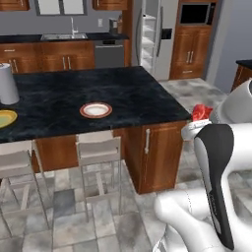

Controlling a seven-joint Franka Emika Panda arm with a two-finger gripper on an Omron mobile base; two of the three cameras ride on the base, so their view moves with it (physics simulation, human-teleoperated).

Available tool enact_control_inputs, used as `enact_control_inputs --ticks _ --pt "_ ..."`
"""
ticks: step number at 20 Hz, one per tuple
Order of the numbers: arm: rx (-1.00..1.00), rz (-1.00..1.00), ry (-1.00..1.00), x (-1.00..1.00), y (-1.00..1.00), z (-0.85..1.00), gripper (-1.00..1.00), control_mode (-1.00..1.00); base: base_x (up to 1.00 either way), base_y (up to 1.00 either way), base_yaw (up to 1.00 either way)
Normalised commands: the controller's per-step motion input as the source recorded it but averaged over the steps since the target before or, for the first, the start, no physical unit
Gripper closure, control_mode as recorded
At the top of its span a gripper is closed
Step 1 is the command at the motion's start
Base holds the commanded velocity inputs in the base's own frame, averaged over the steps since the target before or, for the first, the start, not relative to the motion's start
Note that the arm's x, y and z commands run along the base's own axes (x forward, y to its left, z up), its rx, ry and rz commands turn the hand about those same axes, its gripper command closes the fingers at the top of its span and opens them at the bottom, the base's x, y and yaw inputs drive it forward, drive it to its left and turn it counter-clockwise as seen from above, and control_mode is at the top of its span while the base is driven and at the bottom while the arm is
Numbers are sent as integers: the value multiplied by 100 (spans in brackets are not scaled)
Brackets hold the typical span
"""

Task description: Transport the steak and cucumber to the fridge. Place the steak on the rack containing meat and place the cucumber on the rack containing the vegetable, ensuring meats and vegetables are on different racks.

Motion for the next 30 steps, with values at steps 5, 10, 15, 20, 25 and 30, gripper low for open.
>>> enact_control_inputs --ticks 5,10,15,20,25,30 --pt "0 0 0 0 0 0 100 100 22 -100 0" --pt "0 0 0 0 0 0 100 100 48 -100 1" --pt "0 0 0 0 0 0 100 100 89 -100 6" --pt "0 0 0 0 0 0 100 100 100 -100 10" --pt "0 0 0 0 0 0 100 100 100 -100 11" --pt "0 0 0 0 0 0 100 100 100 -100 9"
